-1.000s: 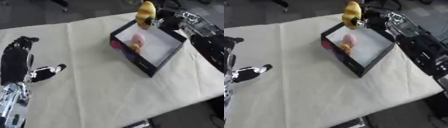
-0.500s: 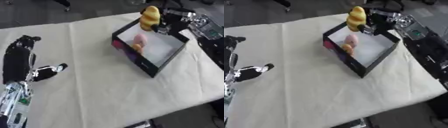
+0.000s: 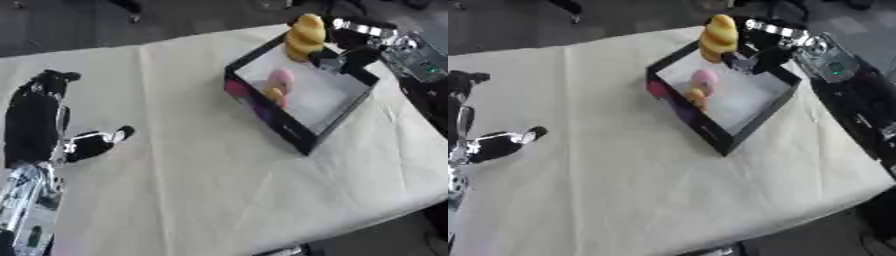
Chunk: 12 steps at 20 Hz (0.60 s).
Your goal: Pick up the objects with one hand, pass them to the other hand, and then place them into the box on the other side of the table.
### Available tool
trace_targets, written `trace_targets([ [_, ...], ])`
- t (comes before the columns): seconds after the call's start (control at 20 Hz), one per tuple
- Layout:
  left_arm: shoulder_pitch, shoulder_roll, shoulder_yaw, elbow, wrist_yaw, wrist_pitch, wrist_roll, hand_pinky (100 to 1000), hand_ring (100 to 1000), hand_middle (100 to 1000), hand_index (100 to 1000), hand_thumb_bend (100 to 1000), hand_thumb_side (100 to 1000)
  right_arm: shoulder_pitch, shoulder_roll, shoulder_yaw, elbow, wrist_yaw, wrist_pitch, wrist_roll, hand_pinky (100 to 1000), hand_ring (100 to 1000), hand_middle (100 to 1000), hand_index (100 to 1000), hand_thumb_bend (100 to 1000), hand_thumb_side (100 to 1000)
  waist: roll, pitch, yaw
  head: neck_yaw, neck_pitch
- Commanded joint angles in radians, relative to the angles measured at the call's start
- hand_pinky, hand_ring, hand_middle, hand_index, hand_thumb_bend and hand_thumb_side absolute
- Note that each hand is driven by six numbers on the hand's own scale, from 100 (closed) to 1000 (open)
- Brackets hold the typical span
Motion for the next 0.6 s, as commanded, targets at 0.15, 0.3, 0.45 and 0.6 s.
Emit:
trace_targets([
  [0.15,-0.011,0.012,0.004,-0.018,-0.004,0.0,0.003,811,763,675,780,917,396,-0.007,-0.05,-0.018,-0.007,0.015,0.012,-0.02,1000,1000,1000,1000,100,240,0.01,-0.035,0.001,0.002,-0.003],
  [0.3,-0.011,0.012,0.004,-0.018,-0.005,0.001,0.003,811,763,675,780,916,392,-0.008,-0.05,-0.02,-0.007,0.04,0.033,-0.02,1000,1000,1000,1000,100,305,0.01,-0.036,0.002,0.003,-0.003],
  [0.45,-0.011,0.012,0.004,-0.017,-0.006,0.002,0.004,811,763,675,780,916,391,-0.01,-0.051,-0.025,-0.014,0.064,0.028,-0.024,1000,1000,1000,1000,100,315,0.01,-0.036,0.002,0.003,-0.003],
  [0.6,-0.01,0.011,0.004,-0.017,-0.006,0.001,0.004,811,763,675,780,917,393,-0.01,-0.055,-0.025,-0.024,0.099,-0.004,-0.017,1000,1000,1000,1000,100,297,0.009,-0.036,0.002,0.003,-0.003],
])
